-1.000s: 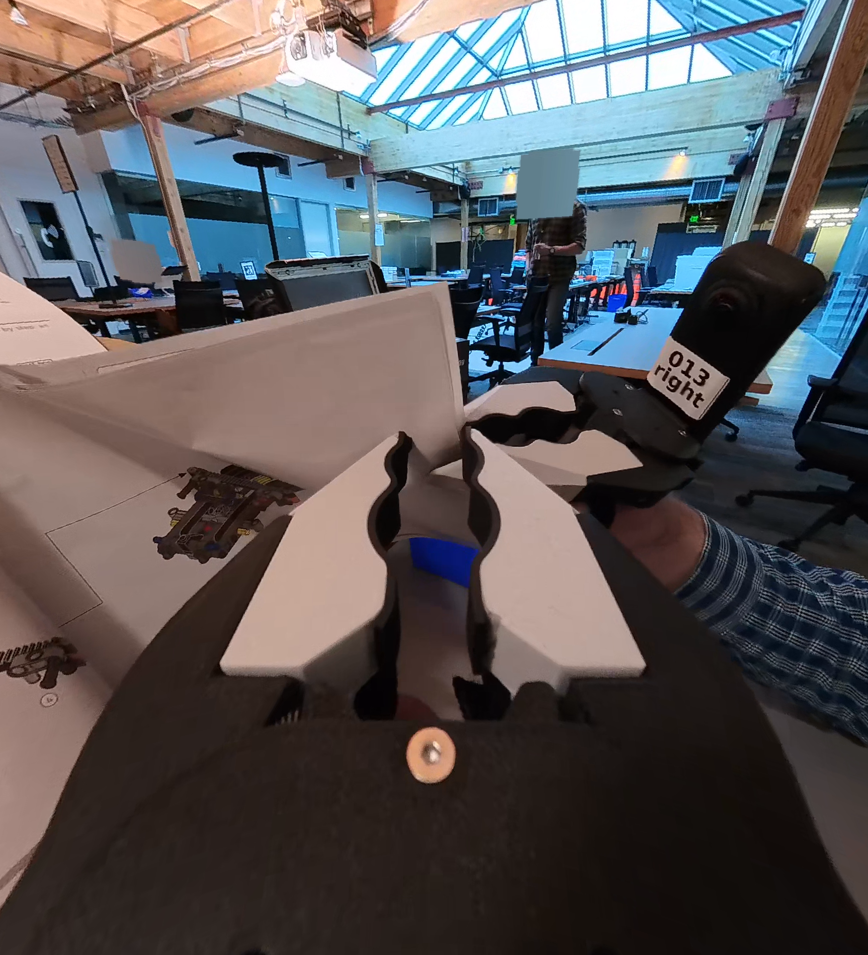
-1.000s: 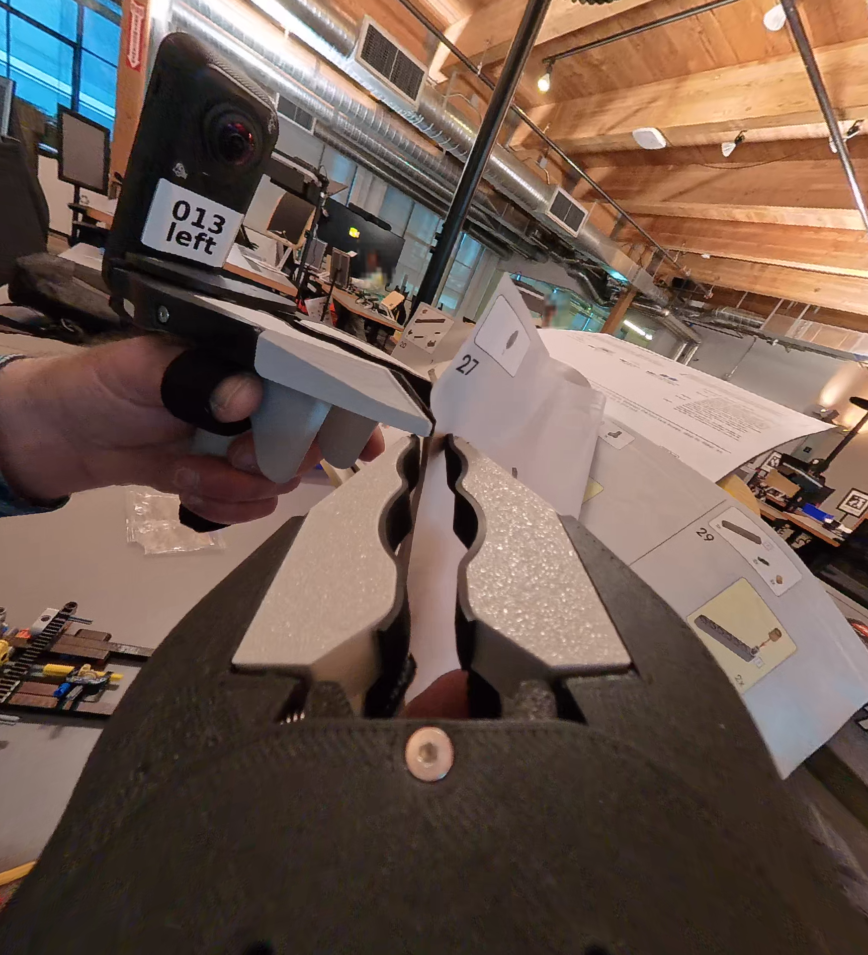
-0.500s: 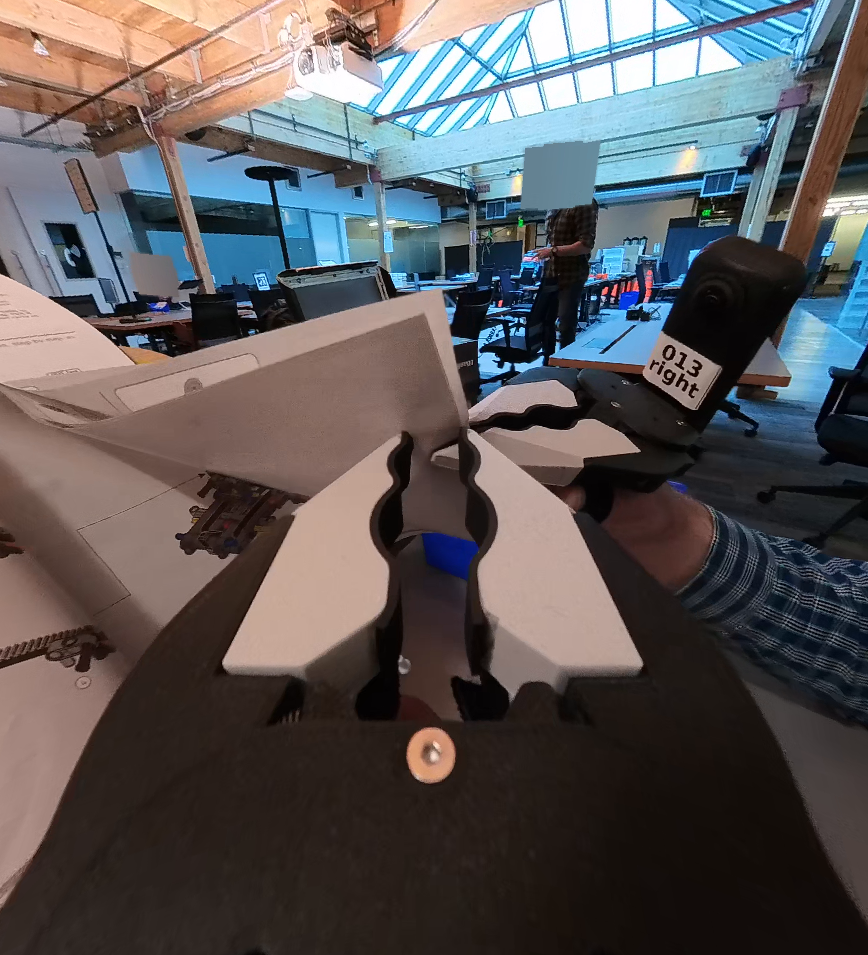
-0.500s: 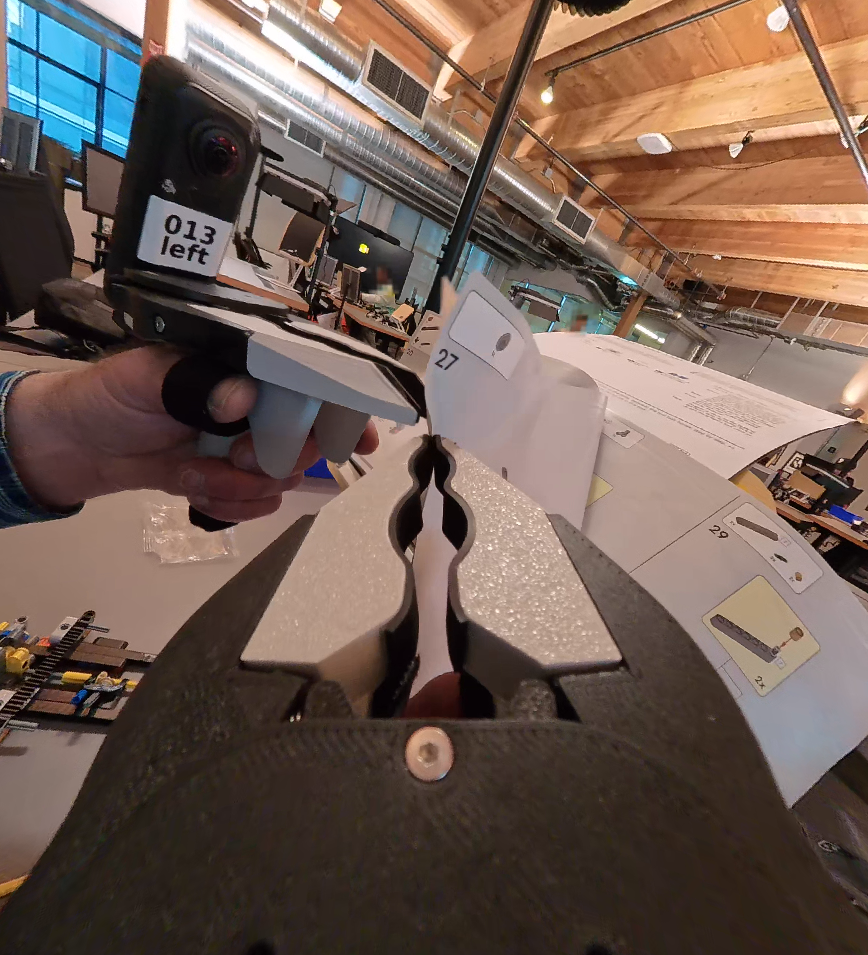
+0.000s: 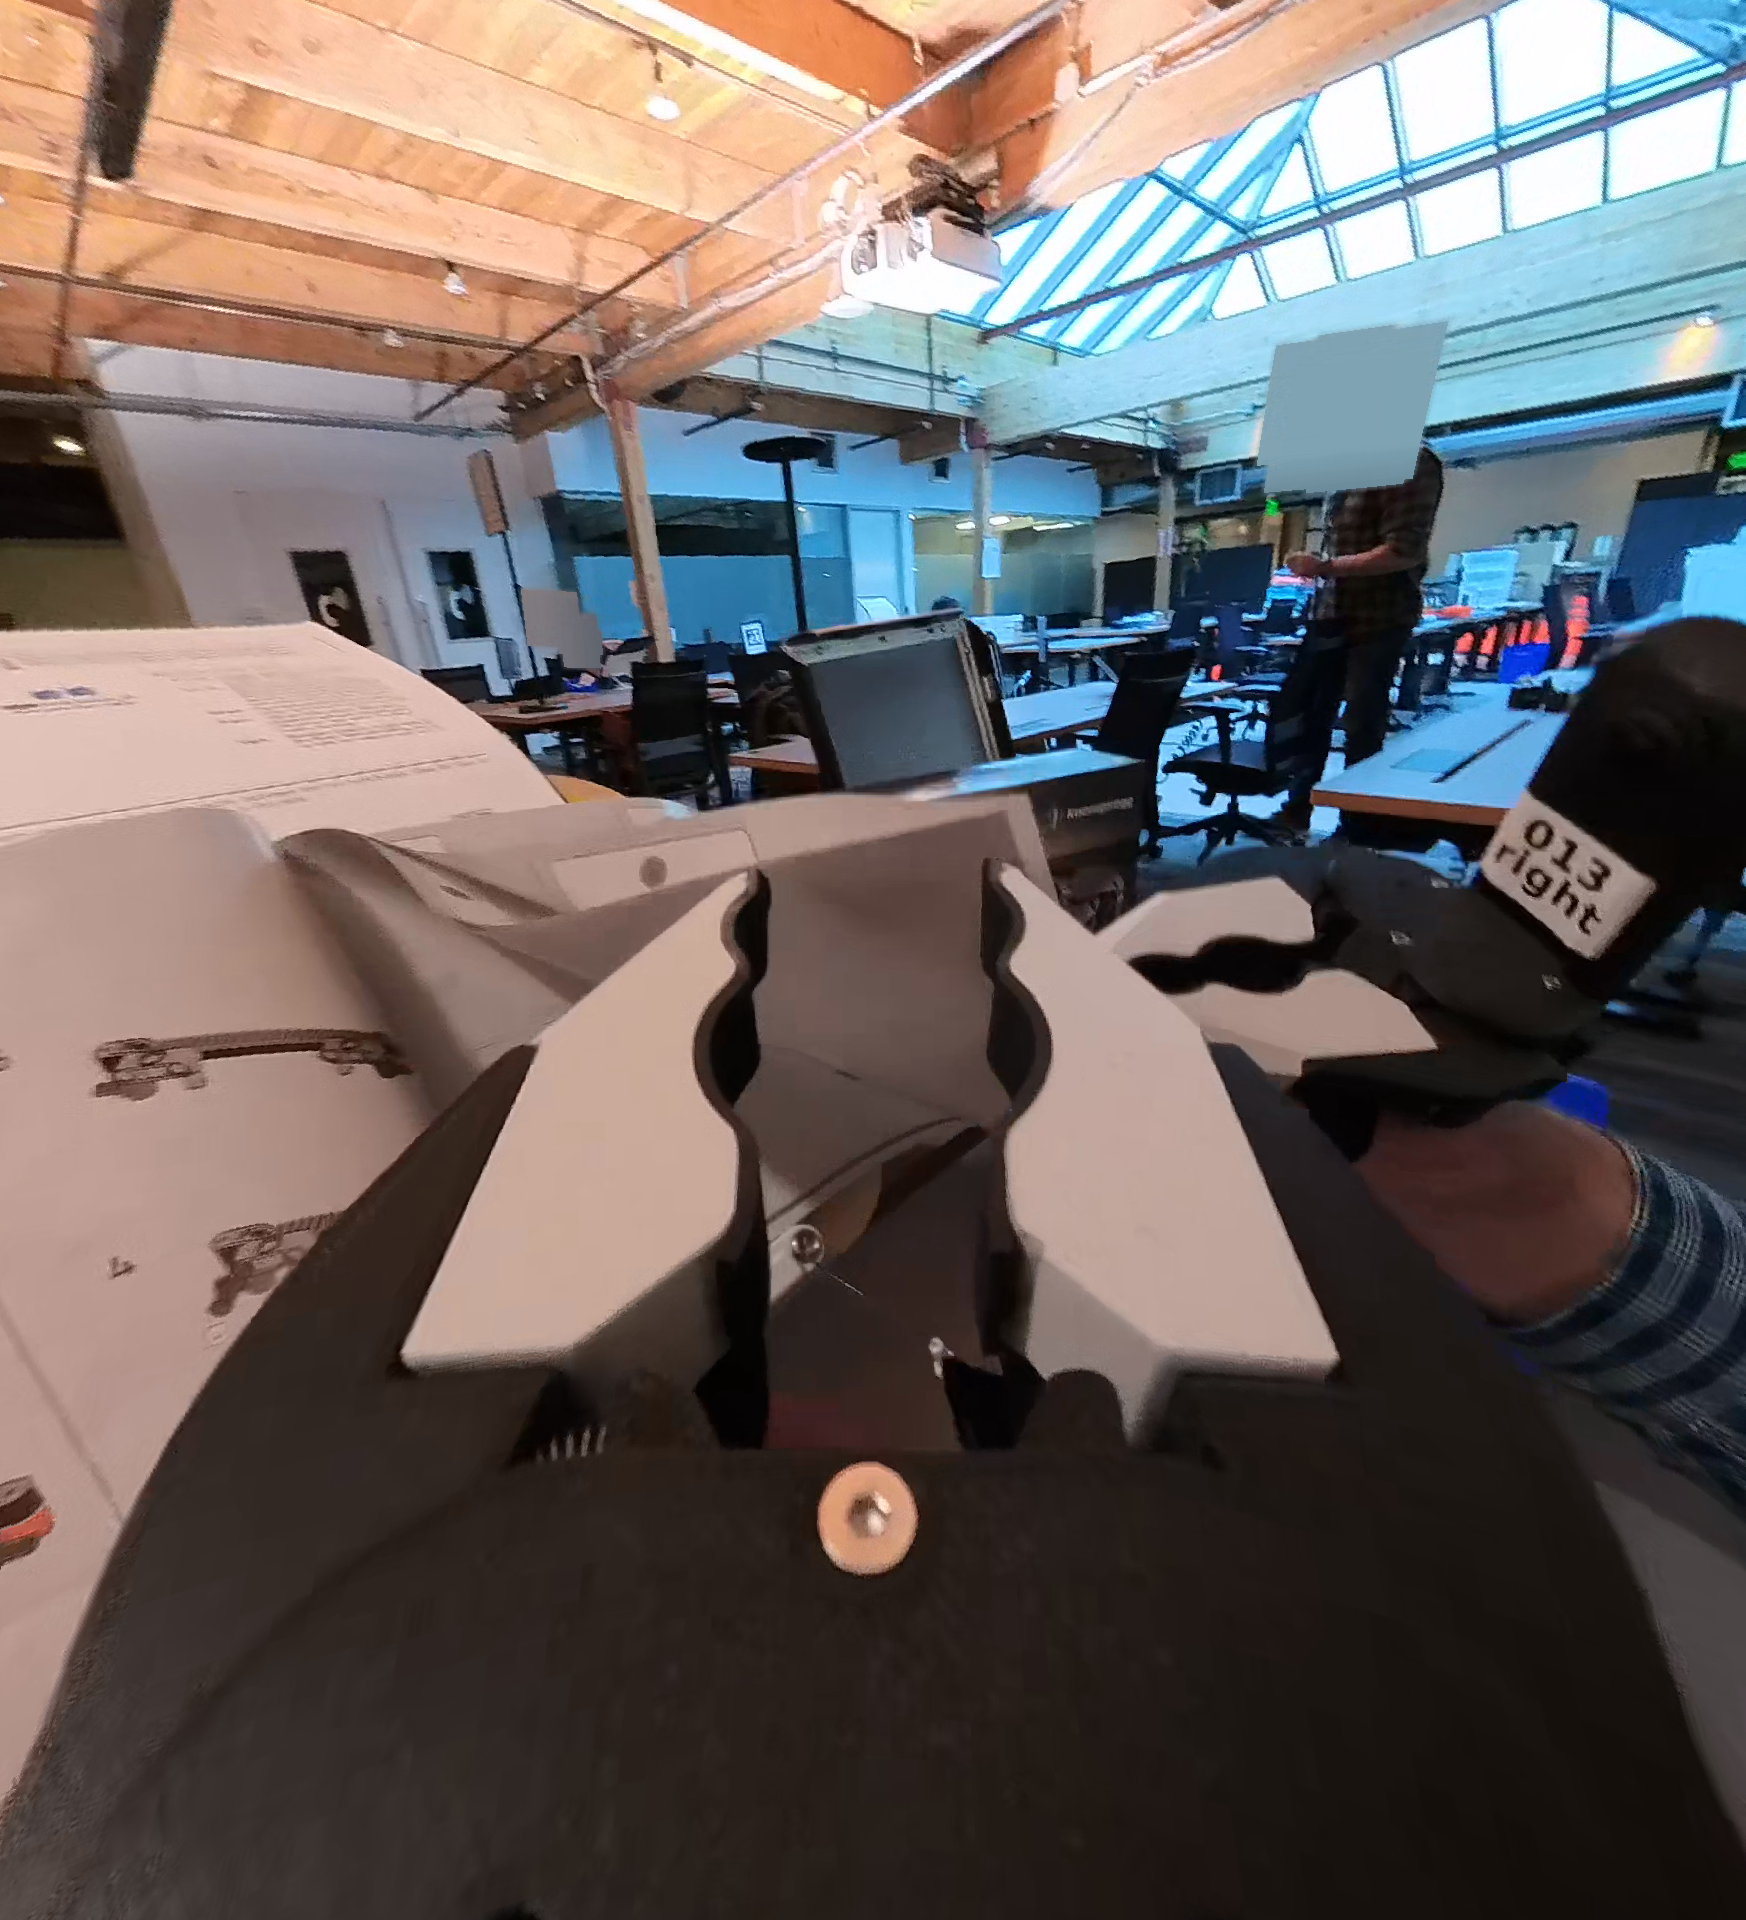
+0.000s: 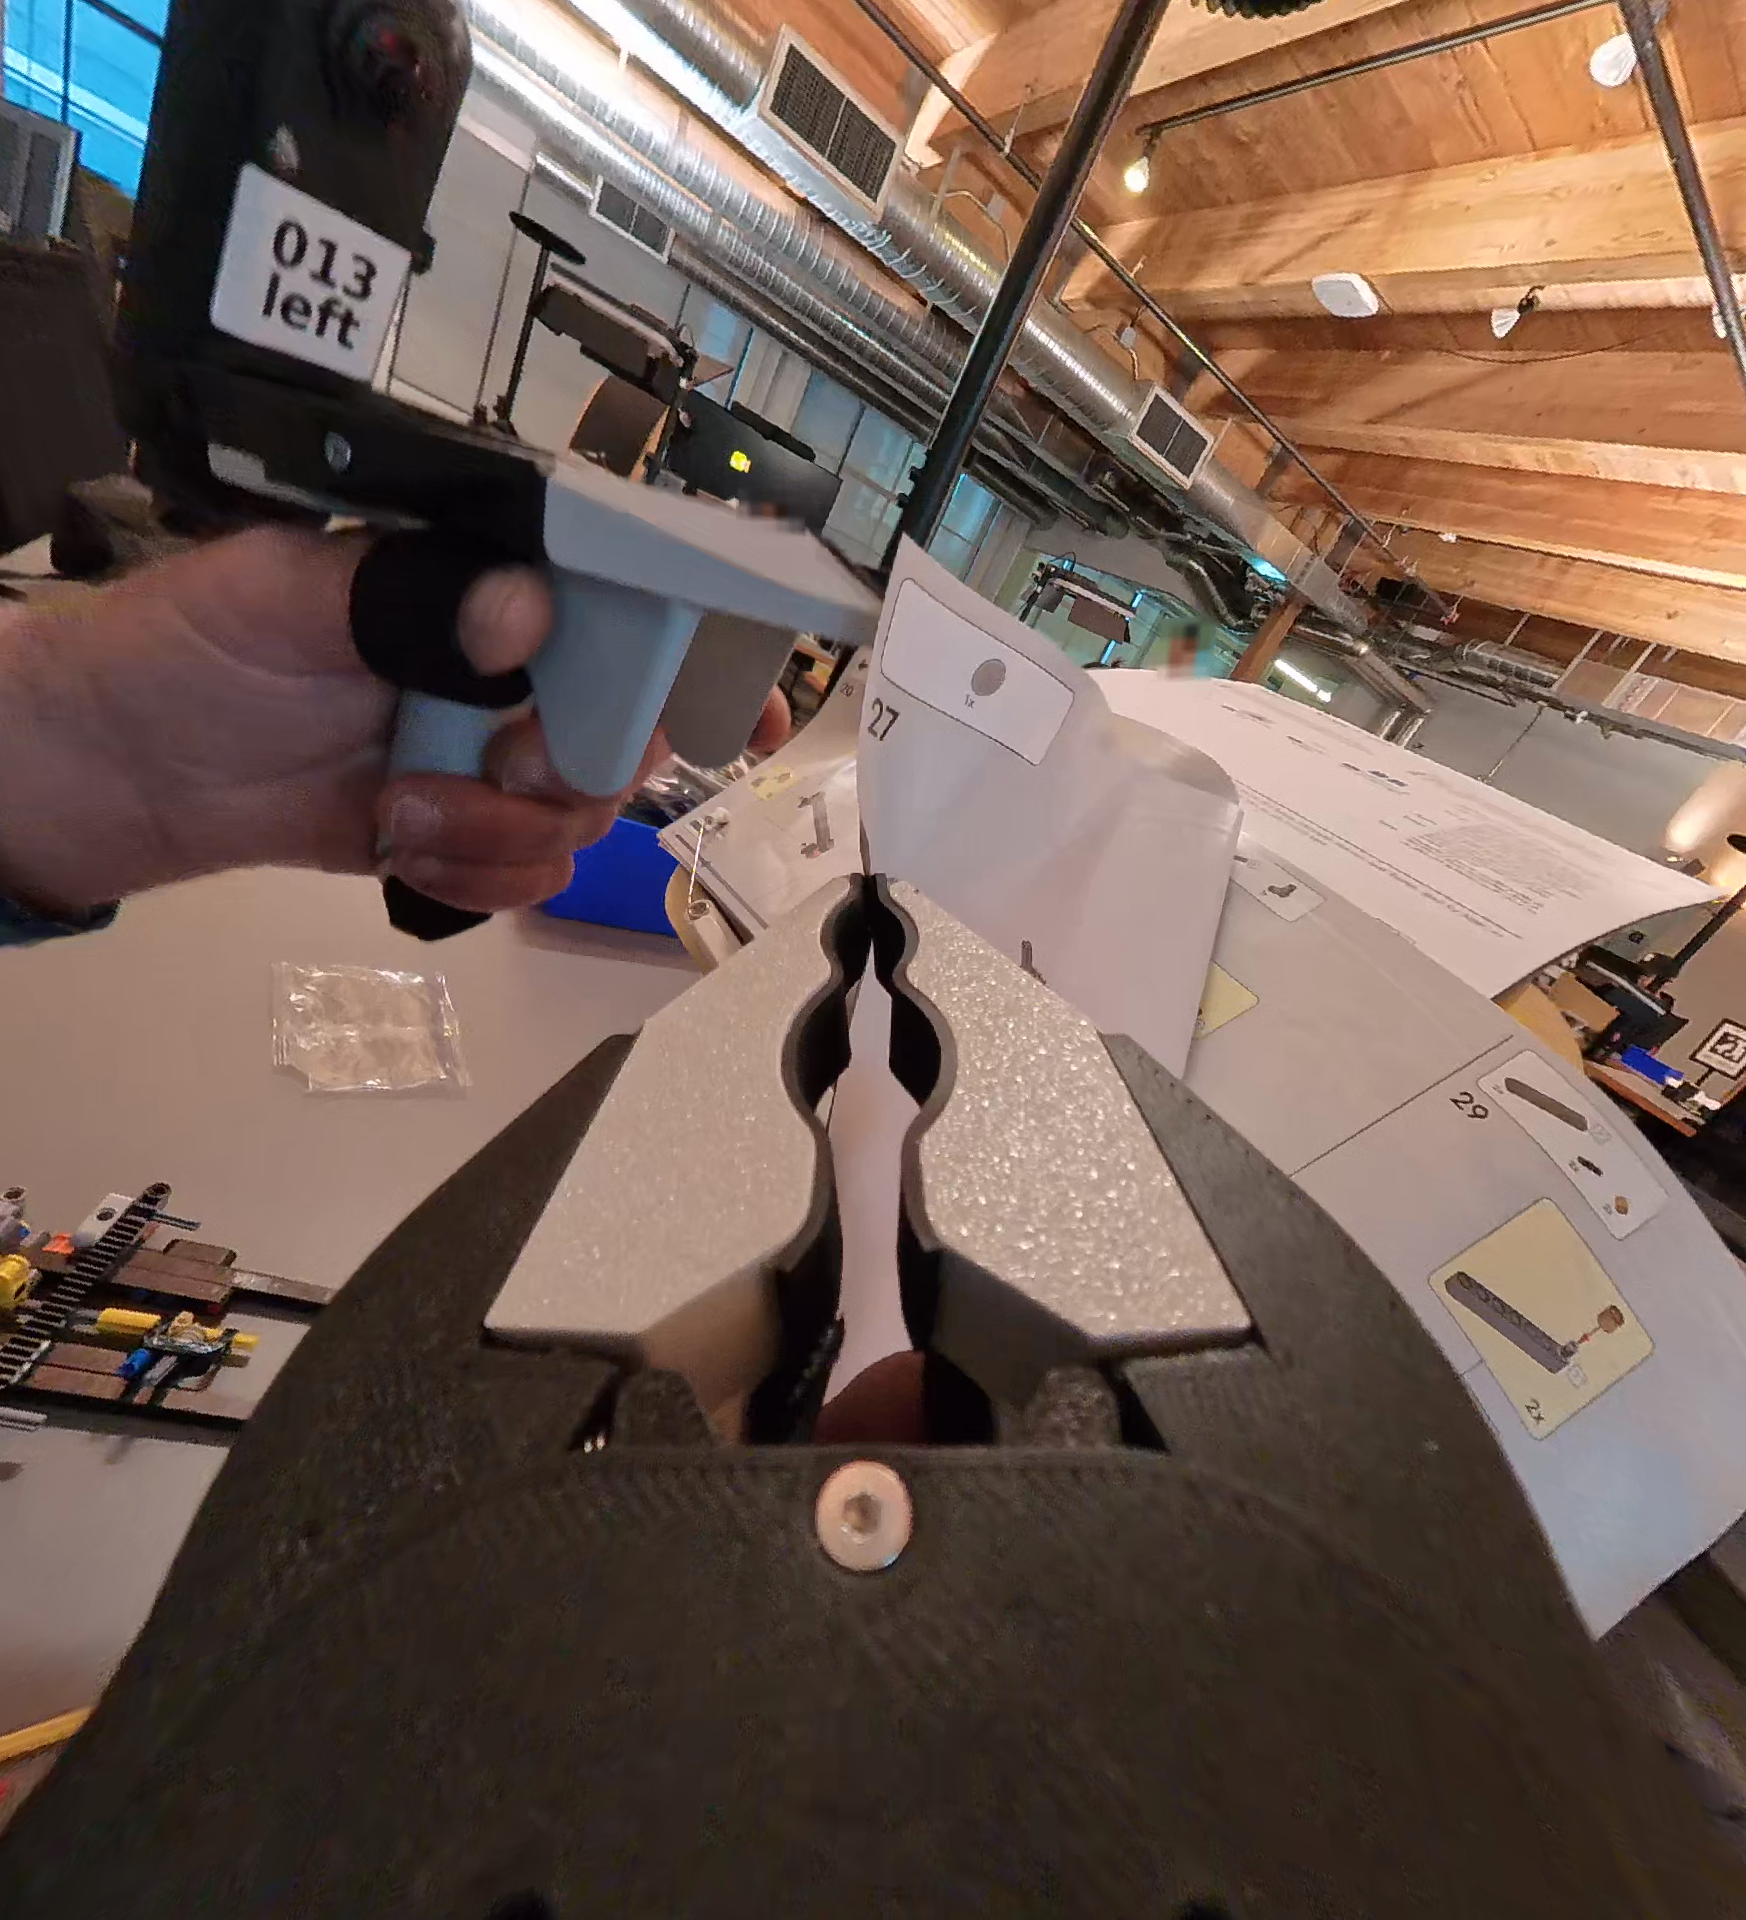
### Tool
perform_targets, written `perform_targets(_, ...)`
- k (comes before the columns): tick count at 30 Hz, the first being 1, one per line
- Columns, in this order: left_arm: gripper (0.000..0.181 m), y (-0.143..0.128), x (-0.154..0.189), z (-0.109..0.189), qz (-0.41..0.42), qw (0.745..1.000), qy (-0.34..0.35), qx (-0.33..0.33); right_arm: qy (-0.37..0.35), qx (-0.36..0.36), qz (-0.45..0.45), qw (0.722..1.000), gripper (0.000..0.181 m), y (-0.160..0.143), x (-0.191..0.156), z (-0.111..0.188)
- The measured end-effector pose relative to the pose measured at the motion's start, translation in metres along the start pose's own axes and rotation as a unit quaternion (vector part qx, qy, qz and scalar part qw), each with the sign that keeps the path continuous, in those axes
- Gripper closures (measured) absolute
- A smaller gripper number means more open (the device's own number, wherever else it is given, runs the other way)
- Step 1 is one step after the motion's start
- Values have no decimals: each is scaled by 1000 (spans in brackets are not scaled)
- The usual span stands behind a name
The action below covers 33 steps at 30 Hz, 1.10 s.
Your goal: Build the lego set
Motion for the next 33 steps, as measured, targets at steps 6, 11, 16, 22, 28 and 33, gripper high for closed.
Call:
perform_targets(6, 139, 8, -5, 3, 39, 999, -14, -8, -1, 1, 4, 1000, 181, 0, -2, -1)
perform_targets(11, 137, 3, 1, 2, 33, 999, -28, -19, -2, 1, 4, 1000, 181, 0, -1, 0)
perform_targets(16, 134, 0, 5, -1, 25, 999, -22, -28, -1, 1, 6, 1000, 181, 0, -2, -1)
perform_targets(22, 140, -2, 6, -4, 21, 999, -7, -32, -2, -1, 7, 1000, 181, 0, -2, -1)
perform_targets(28, 146, -2, 8, -1, 27, 999, -19, -24, -5, 4, -5, 1000, 181, 0, 0, -1)
perform_targets(33, 152, -3, 10, -1, 28, 999, -31, -14, -4, 8, -9, 1000, 181, 1, 0, -1)
Point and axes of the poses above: each gripper's, where its closed fingertips meet, z back along the fingers, y out of its top, x = y × z across the jaws, the point moved 7 cm from there along z, back along the fingers, and after that the axes turned 4 degrees about z, right-handed, at the moved point
